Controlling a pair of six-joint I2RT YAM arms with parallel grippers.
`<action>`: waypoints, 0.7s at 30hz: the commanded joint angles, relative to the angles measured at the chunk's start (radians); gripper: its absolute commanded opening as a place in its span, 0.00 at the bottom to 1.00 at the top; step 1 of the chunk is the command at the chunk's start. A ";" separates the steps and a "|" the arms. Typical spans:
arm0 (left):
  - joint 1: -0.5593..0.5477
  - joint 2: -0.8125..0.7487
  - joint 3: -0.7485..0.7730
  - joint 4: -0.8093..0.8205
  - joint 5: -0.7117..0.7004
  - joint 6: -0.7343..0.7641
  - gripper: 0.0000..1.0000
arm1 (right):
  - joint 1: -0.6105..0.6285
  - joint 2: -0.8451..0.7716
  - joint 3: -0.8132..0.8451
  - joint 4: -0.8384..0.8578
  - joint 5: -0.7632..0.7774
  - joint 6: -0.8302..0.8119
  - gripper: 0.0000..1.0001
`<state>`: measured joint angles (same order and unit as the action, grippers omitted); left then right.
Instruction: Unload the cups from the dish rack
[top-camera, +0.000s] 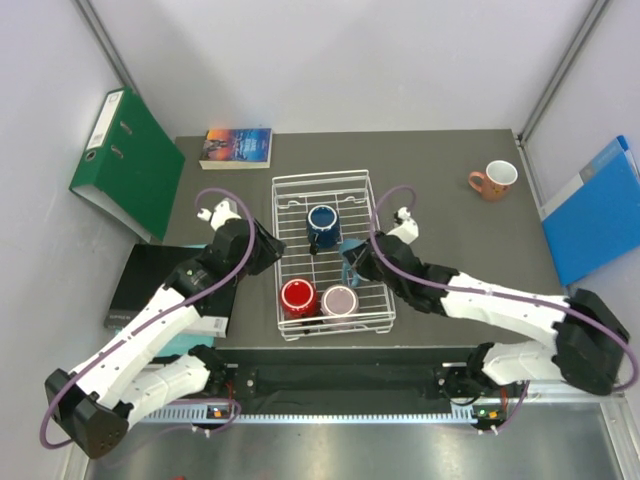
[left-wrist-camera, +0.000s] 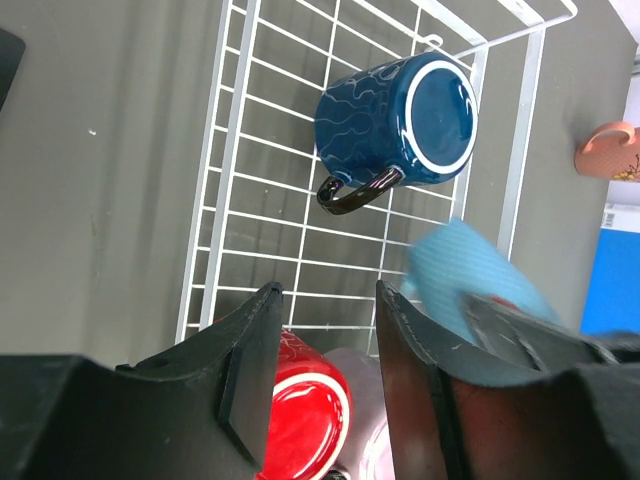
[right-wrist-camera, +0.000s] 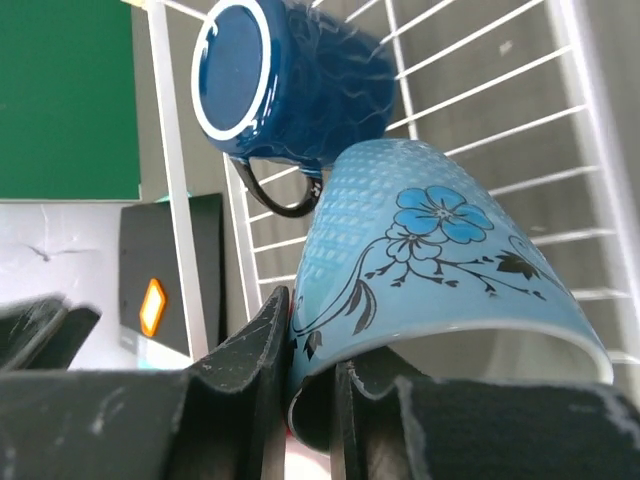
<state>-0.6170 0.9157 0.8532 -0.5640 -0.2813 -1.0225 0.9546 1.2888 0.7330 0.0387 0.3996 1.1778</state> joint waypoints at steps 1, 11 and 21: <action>-0.003 0.017 -0.003 0.059 -0.001 0.002 0.47 | 0.007 -0.195 0.072 -0.246 0.080 -0.104 0.00; -0.003 0.125 0.041 0.079 0.004 0.045 0.47 | -0.063 -0.229 0.508 -0.770 0.259 -0.349 0.00; -0.003 0.290 0.191 0.098 0.195 0.133 0.48 | -0.160 -0.192 0.674 -0.914 0.211 -0.481 0.00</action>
<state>-0.6170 1.2049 0.9970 -0.5270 -0.1703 -0.9237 0.8742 1.0760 1.3373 -0.7902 0.6056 0.7803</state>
